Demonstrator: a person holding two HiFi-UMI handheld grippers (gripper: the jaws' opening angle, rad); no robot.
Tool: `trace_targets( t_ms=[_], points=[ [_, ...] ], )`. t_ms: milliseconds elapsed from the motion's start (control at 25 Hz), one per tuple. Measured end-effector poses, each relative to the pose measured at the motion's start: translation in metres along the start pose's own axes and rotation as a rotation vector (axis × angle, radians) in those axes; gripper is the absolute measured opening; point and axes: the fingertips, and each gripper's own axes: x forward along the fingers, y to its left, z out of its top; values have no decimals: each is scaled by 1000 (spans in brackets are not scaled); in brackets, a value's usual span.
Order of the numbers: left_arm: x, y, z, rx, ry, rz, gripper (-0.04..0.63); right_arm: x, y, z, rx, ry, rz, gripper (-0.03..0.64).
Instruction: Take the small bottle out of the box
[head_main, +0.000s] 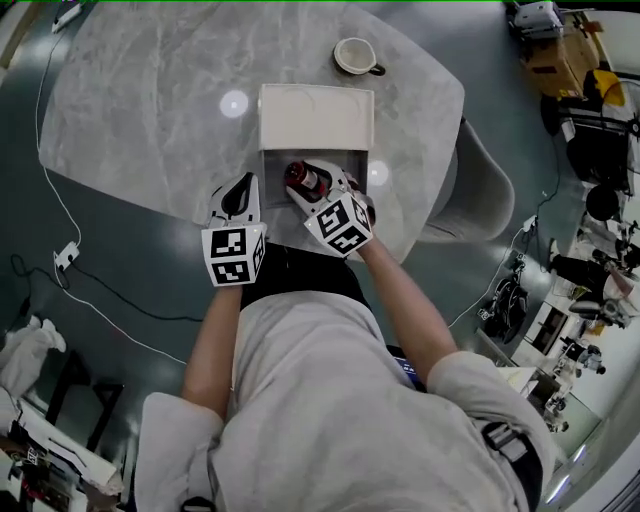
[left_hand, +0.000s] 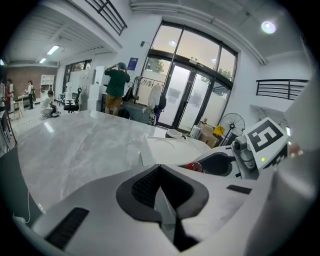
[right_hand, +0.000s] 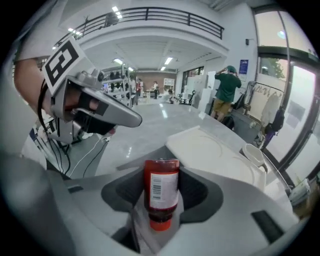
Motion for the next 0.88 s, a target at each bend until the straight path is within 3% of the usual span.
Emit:
trace_targets(
  t_ms=[440, 880],
  points=[
    [4, -42, 19, 50, -42, -9, 23, -73, -43, 5, 270, -231, -224, 224],
    [-6, -83, 70, 139, -137, -42, 23, -142, -80, 25, 371, -402, -358, 224]
  ],
)
